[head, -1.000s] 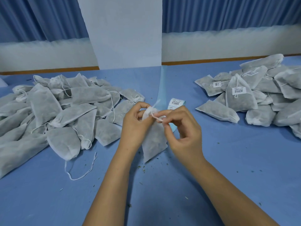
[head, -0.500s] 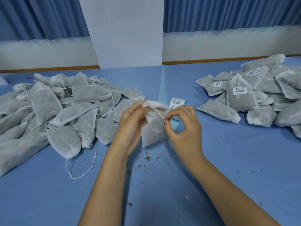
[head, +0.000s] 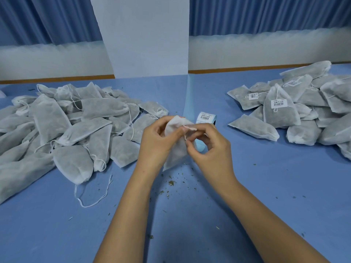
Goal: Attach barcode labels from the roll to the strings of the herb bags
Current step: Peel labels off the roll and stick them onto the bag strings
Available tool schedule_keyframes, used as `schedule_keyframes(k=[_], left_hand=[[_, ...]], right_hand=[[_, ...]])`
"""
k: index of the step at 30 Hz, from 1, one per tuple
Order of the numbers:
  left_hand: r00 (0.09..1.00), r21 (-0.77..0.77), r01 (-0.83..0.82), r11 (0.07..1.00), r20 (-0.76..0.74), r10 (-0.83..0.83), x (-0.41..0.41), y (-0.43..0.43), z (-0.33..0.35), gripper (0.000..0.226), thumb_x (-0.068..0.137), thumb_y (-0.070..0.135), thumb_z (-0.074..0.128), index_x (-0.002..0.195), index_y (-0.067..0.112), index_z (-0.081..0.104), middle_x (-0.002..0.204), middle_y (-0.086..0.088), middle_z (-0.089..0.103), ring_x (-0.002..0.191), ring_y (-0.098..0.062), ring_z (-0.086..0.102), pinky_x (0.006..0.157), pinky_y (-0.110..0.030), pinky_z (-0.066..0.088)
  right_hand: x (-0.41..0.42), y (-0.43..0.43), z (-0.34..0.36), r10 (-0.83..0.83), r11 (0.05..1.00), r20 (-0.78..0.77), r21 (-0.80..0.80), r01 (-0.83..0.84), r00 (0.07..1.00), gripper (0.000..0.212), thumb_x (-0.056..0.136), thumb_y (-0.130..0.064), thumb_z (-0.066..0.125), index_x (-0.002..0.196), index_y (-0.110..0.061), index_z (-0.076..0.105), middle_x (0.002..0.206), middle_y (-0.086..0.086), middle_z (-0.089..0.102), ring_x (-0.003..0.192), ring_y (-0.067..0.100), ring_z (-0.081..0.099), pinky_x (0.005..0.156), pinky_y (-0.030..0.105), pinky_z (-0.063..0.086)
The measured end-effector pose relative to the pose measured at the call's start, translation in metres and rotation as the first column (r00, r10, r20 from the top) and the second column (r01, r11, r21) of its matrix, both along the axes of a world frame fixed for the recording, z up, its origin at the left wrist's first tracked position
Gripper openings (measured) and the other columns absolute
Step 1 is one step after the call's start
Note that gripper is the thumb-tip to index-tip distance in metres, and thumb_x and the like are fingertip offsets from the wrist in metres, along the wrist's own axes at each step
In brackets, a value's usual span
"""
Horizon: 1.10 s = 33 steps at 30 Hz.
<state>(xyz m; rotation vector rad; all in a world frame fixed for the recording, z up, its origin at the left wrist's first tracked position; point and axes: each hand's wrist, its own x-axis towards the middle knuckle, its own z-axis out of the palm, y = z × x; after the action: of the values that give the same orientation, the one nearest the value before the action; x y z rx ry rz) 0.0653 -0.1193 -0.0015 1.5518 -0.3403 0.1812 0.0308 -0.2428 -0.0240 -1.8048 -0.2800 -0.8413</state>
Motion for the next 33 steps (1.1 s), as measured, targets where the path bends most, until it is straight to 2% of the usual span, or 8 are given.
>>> schedule_keyframes(k=[3, 6, 10, 15, 19, 22, 28, 33], left_hand=[[0.995, -0.001, -0.095, 0.995, -0.008, 0.095, 0.000, -0.002, 0.001, 0.008, 0.088, 0.013, 0.068, 0.082, 0.018, 0.072, 0.067, 0.014, 0.060, 0.064, 0.000, 0.053, 0.061, -0.013, 0.040], [0.982, -0.013, -0.184, 0.983, -0.035, 0.184, 0.002, 0.000, -0.001, 0.037, 0.089, 0.021, 0.069, 0.054, 0.029, 0.060, 0.050, 0.016, 0.040, 0.049, 0.000, 0.035, 0.050, -0.013, 0.031], [0.958, -0.070, -0.286, 0.956, -0.058, 0.282, 0.008, 0.008, -0.004, 0.011, 0.083, 0.013, 0.074, 0.088, 0.007, 0.067, 0.076, -0.005, 0.064, 0.072, -0.010, 0.057, 0.070, -0.029, 0.045], [0.805, -0.052, -0.573, 0.818, 0.152, 0.574, 0.015, 0.018, -0.010, 0.058, 0.076, 0.000, 0.077, 0.100, 0.024, 0.030, 0.112, 0.002, 0.062, 0.104, -0.002, 0.059, 0.080, -0.011, 0.047], [0.740, 0.092, -0.660, 0.746, 0.250, 0.624, 0.023, 0.026, -0.016, 0.045, 0.076, 0.000, 0.076, 0.094, 0.016, 0.038, 0.111, -0.008, 0.057, 0.097, 0.003, 0.051, 0.081, -0.011, 0.041], [0.799, 0.165, -0.586, 0.793, 0.279, 0.533, 0.026, 0.026, -0.021, 0.027, 0.078, -0.009, 0.069, 0.078, 0.013, 0.054, 0.111, -0.011, 0.061, 0.095, 0.022, 0.048, 0.076, -0.012, 0.045], [0.938, 0.222, -0.343, 0.913, 0.129, 0.322, 0.027, 0.017, -0.023, 0.021, 0.080, -0.006, 0.069, 0.081, 0.014, 0.075, 0.110, 0.000, 0.068, 0.105, -0.009, 0.062, 0.096, -0.040, 0.049], [0.969, 0.275, -0.238, 0.931, 0.134, 0.208, 0.024, 0.014, -0.020, 0.029, 0.083, -0.005, 0.067, 0.099, 0.019, 0.074, 0.117, 0.000, 0.066, 0.100, 0.017, 0.054, 0.091, -0.006, 0.039]], right_hand=[[0.000, -0.001, -0.004, 0.059, 0.998, -0.038, 0.018, -0.058, 0.998, 0.049, 0.077, 0.003, 0.068, 0.109, -0.027, 0.046, 0.074, -0.008, 0.062, 0.084, 0.008, 0.063, 0.088, 0.019, 0.046], [0.002, 0.000, -0.007, 0.055, 0.998, -0.070, -0.026, -0.057, 0.996, 0.052, 0.077, 0.004, 0.067, 0.112, -0.026, 0.042, 0.073, -0.009, 0.061, 0.086, 0.004, 0.060, 0.085, 0.009, 0.039], [0.010, -0.008, -0.010, -0.127, 0.991, -0.260, 0.015, 0.135, 0.957, 0.043, 0.081, -0.008, 0.069, 0.107, -0.029, 0.042, 0.092, -0.009, 0.056, 0.091, 0.006, 0.053, 0.081, 0.014, 0.038], [0.023, -0.017, -0.017, -0.162, 0.980, -0.568, -0.186, 0.065, 0.807, 0.030, 0.086, -0.025, 0.068, 0.113, -0.016, 0.057, 0.099, -0.009, 0.061, 0.102, 0.010, 0.052, 0.100, 0.038, 0.037], [0.027, -0.016, -0.018, -0.108, 0.992, -0.503, -0.110, 0.060, 0.857, 0.006, 0.088, -0.014, 0.065, 0.086, -0.018, 0.068, 0.078, -0.011, 0.064, 0.072, -0.009, 0.055, 0.073, 0.007, 0.039], [0.030, -0.018, -0.019, -0.047, 0.998, -0.514, 0.021, 0.067, 0.857, 0.010, 0.089, -0.009, 0.062, 0.082, -0.007, 0.069, 0.080, 0.000, 0.069, 0.071, -0.001, 0.058, 0.062, 0.004, 0.040], [0.031, -0.022, -0.017, -0.015, 0.980, -0.476, 0.166, 0.107, 0.879, 0.008, 0.089, -0.007, 0.062, 0.085, -0.008, 0.068, 0.084, 0.005, 0.070, 0.080, 0.012, 0.064, 0.064, 0.007, 0.043], [0.032, -0.023, -0.016, 0.032, 0.959, -0.477, 0.262, 0.107, 0.878, 0.010, 0.090, -0.005, 0.060, 0.092, -0.001, 0.068, 0.092, 0.009, 0.072, 0.082, 0.013, 0.065, 0.063, 0.009, 0.043]])
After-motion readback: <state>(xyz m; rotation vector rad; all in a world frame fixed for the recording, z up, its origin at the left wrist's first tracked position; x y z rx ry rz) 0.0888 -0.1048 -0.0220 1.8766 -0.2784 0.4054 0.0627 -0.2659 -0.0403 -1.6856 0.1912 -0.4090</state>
